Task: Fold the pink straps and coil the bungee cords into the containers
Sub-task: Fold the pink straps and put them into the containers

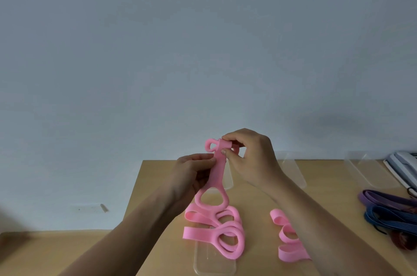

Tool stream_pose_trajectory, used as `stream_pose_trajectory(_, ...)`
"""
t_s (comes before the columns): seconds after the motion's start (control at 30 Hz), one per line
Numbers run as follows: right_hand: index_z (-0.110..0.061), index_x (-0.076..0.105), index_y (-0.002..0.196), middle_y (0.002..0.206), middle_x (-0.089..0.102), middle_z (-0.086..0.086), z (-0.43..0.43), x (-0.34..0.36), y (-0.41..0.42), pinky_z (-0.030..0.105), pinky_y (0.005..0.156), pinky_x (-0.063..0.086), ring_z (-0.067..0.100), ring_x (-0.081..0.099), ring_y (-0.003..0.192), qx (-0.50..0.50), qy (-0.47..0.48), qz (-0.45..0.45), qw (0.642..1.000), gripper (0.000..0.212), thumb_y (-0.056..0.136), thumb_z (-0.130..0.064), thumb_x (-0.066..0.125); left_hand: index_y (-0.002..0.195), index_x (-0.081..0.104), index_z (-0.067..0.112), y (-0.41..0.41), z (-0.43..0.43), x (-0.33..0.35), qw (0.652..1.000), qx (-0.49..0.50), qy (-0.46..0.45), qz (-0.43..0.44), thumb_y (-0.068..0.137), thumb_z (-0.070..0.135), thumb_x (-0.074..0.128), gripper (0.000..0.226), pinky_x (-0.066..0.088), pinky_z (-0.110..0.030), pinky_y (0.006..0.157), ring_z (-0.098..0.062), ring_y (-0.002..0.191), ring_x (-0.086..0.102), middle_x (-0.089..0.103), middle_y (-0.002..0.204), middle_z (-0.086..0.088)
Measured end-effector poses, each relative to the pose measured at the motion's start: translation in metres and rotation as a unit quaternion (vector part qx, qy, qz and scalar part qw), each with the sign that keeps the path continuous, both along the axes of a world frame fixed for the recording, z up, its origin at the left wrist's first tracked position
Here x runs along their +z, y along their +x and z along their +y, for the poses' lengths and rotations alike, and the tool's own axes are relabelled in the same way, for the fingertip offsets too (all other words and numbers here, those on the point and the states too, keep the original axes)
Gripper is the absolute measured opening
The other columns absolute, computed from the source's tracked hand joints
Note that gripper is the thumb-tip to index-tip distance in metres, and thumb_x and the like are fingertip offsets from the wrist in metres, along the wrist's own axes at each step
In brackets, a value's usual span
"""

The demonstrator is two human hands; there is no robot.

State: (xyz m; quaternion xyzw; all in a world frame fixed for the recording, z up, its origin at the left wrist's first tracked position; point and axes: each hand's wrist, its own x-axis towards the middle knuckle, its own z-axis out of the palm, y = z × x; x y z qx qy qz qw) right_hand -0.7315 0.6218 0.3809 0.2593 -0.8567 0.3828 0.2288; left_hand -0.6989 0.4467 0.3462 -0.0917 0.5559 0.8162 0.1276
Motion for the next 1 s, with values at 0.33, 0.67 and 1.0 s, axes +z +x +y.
stream_pose_trajectory(0.33,-0.006,0.075,0.088,0.089,0.069,0.003,-0.003,-0.014,0.002,0.037,0.063,0.056,0.019,0.064,0.073,0.000,0.009,0.054,0.998,0.012,0.079,-0.005,0.082,0.103,0.082,0.006,-0.004,0.001,0.004,0.999,0.003,-0.025,0.027,0.089,0.012,0.071,0.018,0.057,-0.044,0.090,-0.031,0.093,0.070,0.075,0.112,-0.027)
stream_pose_trajectory(0.67,-0.011,0.080,0.086,0.095,0.073,0.001,0.000,-0.009,0.012,0.033,0.079,0.054,0.022,0.065,0.094,0.007,0.021,0.053,0.998,0.017,0.077,0.003,0.077,0.105,0.079,-0.001,-0.005,0.004,0.001,0.999,0.016,-0.008,0.046,0.083,0.026,0.074,0.035,0.047,-0.046,0.089,-0.034,0.093,0.061,0.073,0.101,-0.025)
stream_pose_trajectory(1.0,-0.022,0.075,0.097,0.091,0.068,-0.013,0.003,0.000,-0.004,0.017,0.075,0.045,0.002,0.060,0.089,0.030,0.119,-0.152,0.981,0.011,0.095,-0.025,0.064,0.116,0.072,0.002,-0.004,0.001,0.005,0.994,0.015,-0.074,0.079,0.094,0.002,0.069,0.023,0.060,-0.032,0.075,-0.026,0.089,0.073,0.078,0.105,-0.022)
